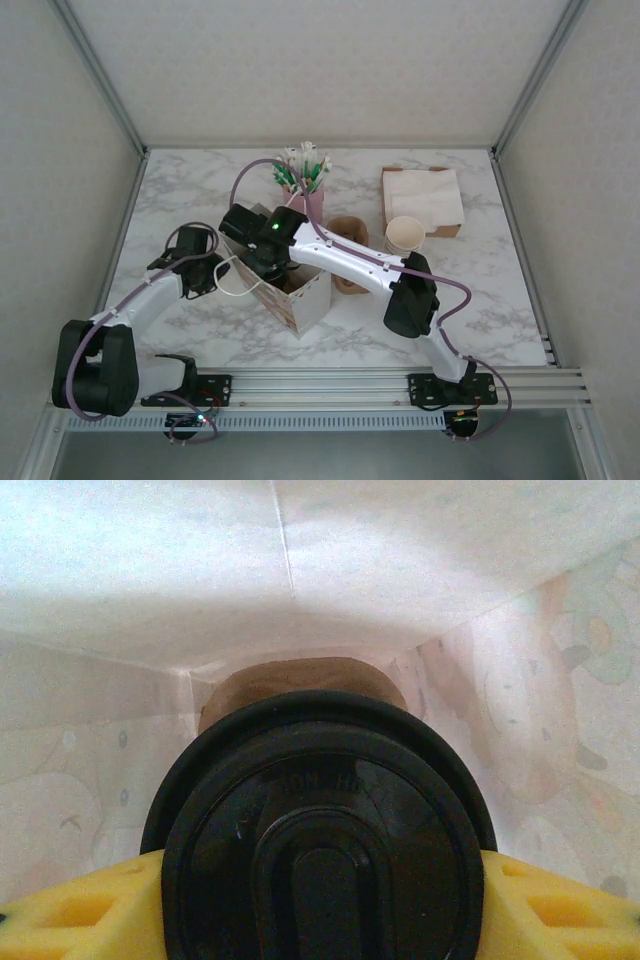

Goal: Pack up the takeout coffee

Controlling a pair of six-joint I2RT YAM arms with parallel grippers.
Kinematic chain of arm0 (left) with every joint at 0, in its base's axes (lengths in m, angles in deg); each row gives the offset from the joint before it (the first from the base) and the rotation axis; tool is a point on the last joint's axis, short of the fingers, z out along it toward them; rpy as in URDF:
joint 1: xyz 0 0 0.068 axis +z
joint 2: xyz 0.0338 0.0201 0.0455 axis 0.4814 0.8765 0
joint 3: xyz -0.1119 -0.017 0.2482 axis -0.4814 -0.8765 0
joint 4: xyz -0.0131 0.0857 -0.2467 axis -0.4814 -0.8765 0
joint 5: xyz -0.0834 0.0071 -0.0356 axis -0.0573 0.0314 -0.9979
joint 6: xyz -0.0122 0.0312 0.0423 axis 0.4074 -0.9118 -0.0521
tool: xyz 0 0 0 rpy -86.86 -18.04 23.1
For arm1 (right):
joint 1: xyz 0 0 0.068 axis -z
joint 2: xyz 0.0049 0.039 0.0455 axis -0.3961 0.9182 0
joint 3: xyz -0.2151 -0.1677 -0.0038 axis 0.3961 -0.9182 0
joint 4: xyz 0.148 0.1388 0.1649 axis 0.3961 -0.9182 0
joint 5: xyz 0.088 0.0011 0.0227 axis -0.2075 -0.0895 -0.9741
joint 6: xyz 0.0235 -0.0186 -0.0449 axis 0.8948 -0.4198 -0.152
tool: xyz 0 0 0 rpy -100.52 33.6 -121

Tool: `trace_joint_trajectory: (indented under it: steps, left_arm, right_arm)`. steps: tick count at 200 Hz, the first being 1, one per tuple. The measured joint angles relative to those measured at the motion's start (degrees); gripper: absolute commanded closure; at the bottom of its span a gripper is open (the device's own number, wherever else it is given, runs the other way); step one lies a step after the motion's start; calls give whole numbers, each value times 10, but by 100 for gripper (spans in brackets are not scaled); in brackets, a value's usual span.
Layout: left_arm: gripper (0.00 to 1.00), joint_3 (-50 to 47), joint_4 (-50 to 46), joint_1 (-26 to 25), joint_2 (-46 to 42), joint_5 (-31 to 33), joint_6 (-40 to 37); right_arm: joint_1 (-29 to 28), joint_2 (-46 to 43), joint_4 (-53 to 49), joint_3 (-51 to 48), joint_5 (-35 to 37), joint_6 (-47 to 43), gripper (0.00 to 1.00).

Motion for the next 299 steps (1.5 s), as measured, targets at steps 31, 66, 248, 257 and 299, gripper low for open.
trace_joint_trajectory:
  steps: [31,66,248,257,299]
  left_arm:
    - [61,0,3,0,3,0,0]
    - [61,-9,11,0,3,0,0]
    - [61,-14,10,-12,2,3,4]
    - [61,-14,10,-12,2,3,4]
    - [61,-14,10,-15,2,7,4]
  right_arm:
    - [0,-3,5,-4,0,0,48]
    - [0,-3,-12,7,0,3,48]
    - [-9,-4,-65,20,6,15,48]
    - [-9,-3,-65,20,7,15,47]
    - [-9,-4,-55,12,2,14,48]
